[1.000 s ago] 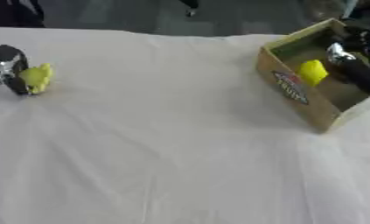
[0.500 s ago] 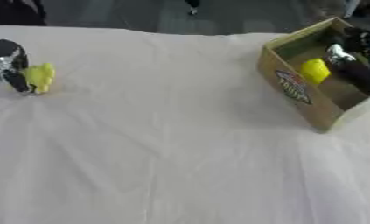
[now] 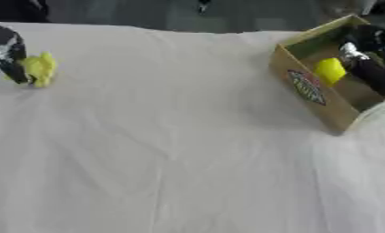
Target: Pick up the objects with one hand, pass them to the other hand, and then place them into the box on the other side of the table.
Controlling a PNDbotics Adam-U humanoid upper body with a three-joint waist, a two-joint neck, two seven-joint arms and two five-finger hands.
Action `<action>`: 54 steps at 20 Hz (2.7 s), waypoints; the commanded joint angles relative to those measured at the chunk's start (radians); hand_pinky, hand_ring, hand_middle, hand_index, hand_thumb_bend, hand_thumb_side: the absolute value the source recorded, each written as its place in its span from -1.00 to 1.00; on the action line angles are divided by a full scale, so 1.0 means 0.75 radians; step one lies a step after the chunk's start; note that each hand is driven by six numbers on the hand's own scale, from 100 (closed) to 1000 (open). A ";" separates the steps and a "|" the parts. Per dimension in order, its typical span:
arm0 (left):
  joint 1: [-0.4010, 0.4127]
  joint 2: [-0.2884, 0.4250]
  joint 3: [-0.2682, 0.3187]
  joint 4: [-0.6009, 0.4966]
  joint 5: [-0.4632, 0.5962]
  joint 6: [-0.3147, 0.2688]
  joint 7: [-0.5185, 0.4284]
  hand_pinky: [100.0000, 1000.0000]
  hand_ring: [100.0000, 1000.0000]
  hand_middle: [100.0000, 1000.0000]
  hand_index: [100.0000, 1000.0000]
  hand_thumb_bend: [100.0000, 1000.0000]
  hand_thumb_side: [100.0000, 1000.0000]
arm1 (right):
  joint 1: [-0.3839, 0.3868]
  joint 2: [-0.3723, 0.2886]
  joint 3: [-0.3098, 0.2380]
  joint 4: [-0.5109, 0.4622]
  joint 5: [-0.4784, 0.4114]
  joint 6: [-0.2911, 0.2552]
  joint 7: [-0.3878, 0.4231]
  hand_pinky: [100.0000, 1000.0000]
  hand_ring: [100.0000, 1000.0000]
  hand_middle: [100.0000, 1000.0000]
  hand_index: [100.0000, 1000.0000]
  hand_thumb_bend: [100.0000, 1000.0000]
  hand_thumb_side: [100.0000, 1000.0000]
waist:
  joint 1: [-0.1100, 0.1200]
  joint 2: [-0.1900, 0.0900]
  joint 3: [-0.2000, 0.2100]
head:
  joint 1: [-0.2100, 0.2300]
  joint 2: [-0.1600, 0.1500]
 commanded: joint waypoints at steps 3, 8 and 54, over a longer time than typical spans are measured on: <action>-0.002 0.081 -0.036 -0.133 0.156 -0.062 0.003 -0.13 -0.12 -0.28 -0.20 -0.30 -1.00 | -0.011 -0.053 -0.020 -0.026 -0.006 -0.003 -0.013 1.00 0.72 0.59 0.83 -1.00 0.36 | 0.002 -0.042 0.008 | -0.009 0.011; 0.069 0.123 -0.095 -0.324 0.400 -0.101 0.021 -0.16 -0.13 -0.29 -0.21 -0.47 -1.00 | -0.007 -0.068 -0.031 -0.068 -0.033 -0.010 -0.025 1.00 0.72 0.59 0.83 -1.00 0.33 | 0.003 -0.050 0.014 | -0.018 0.013; 0.647 -0.376 -0.281 -1.051 0.818 -0.113 0.764 -0.27 -0.25 -0.33 -0.22 -1.00 -1.00 | -0.192 -0.083 0.144 -0.450 0.029 -0.109 0.318 0.96 0.72 0.62 0.78 -1.00 0.11 | -0.024 -0.068 0.012 | -0.096 0.014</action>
